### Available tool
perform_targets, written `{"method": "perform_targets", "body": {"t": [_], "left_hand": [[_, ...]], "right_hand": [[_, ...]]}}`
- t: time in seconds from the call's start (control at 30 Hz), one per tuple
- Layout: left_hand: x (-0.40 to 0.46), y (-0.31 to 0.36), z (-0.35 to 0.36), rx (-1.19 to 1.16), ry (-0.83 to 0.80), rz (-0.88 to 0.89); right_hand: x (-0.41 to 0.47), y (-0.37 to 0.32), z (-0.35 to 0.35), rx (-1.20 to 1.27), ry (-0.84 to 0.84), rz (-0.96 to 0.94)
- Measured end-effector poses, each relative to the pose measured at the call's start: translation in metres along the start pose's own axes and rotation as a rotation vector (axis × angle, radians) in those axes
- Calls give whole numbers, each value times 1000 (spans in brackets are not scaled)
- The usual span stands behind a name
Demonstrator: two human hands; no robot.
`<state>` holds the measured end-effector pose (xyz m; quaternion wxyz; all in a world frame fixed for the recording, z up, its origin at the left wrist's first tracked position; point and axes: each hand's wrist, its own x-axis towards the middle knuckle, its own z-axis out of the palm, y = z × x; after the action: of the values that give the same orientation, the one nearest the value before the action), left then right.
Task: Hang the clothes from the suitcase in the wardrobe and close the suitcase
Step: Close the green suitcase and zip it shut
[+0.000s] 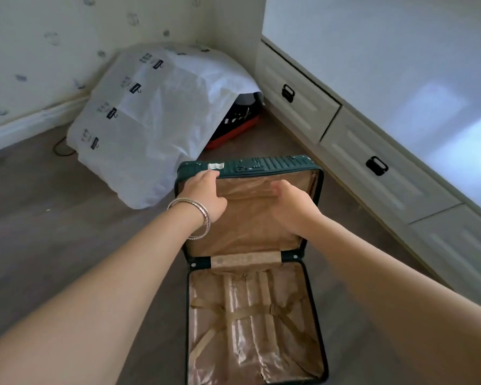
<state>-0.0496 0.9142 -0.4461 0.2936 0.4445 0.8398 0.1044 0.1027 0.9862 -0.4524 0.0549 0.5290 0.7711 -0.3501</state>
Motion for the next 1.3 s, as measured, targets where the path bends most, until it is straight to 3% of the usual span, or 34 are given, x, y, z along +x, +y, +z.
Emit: {"method": "perform_targets", "body": {"t": [0.2,0.43,0.63,0.77,1.1,1.3], "left_hand": [[69,-20,38,140,38,32],[121,-57,74,262,-30,-64],[131,-61,71,241,-6,-35],[116,-61,73,277,14,-45],[50,-88,75,62,59,-145],[-30,-107,99,-233,150,-224]], "right_hand": [[67,14,29,-114,28,-37],[123,24,51,-271,5,-94],[135,29,59,-391,-44,-40],[124,30,58,-418,30,-60],[60,33,80,-435,106,-163],[-8,52,102,-433,115,-115]]}}
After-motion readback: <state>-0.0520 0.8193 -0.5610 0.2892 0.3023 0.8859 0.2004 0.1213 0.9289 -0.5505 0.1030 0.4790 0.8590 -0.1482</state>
